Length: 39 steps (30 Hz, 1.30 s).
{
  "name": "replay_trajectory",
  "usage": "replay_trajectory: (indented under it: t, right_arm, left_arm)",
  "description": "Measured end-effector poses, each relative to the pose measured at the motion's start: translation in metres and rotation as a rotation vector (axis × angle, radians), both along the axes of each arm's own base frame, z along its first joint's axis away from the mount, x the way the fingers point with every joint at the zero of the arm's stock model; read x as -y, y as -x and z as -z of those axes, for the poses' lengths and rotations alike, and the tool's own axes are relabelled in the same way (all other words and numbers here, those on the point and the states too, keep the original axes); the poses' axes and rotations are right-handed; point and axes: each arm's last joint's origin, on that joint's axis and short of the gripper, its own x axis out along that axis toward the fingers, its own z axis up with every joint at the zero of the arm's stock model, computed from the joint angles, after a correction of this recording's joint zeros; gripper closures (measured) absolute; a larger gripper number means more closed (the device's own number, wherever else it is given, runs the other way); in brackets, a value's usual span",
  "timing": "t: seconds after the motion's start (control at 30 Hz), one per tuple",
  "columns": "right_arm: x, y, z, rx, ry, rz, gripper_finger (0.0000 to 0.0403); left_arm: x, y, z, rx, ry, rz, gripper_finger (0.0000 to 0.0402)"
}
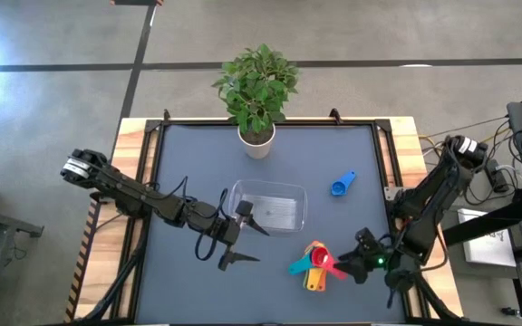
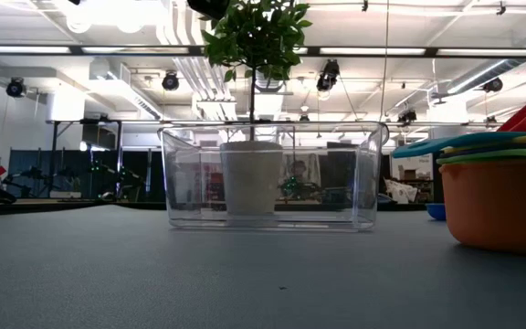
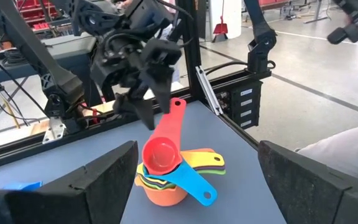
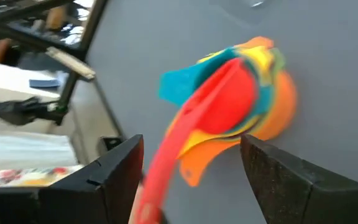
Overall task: Nest measuring cups in basket
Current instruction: Stack the red measuring cup on top of the light blue measuring cup, then stack the blue measuring cup on top of the red measuring cup
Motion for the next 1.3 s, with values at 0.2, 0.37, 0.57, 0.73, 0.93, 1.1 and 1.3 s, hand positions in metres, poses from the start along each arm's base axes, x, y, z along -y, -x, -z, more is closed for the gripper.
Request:
replay_trajectory:
  t: [0.2,0.37,0.57,0.73,0.93,1.1,1.3]
  right_arm:
    - [0.018,0.008,-0.004,-0.094,0.033,0.004,0.0149]
    - [0.021,0.010,-0.007,-0.095,0.127,-0.068,0.0150]
    - [0.008,0.001,-0.003,-0.048,0.291,-0.131,0.0173]
    - [-0.009,-0.008,-0.006,0.118,0.461,-0.116,0.0233]
    - [-0.022,-0.006,0.005,0.162,0.570,-0.106,0.0356]
    - [-0.032,-0.005,0.026,0.131,0.577,-0.102,0.0391]
    - [-0.037,-0.002,0.037,0.117,0.557,-0.088,0.0394]
  left_arm:
    - [0.000,0.000,0.000,-0.004,-0.001,0.000,0.0088]
    - [0.000,0.000,0.001,-0.008,-0.001,-0.001,0.0088]
    - [0.003,-0.008,0.018,-0.073,0.020,-0.010,0.0088]
    - [0.008,-0.020,0.039,-0.087,0.074,-0.019,0.0088]
    - [0.013,-0.031,0.054,-0.040,0.134,-0.018,0.0088]
    - [0.016,-0.037,0.067,-0.052,0.155,-0.019,0.0088]
    - [0.020,-0.046,0.075,-0.083,0.184,-0.025,0.0098]
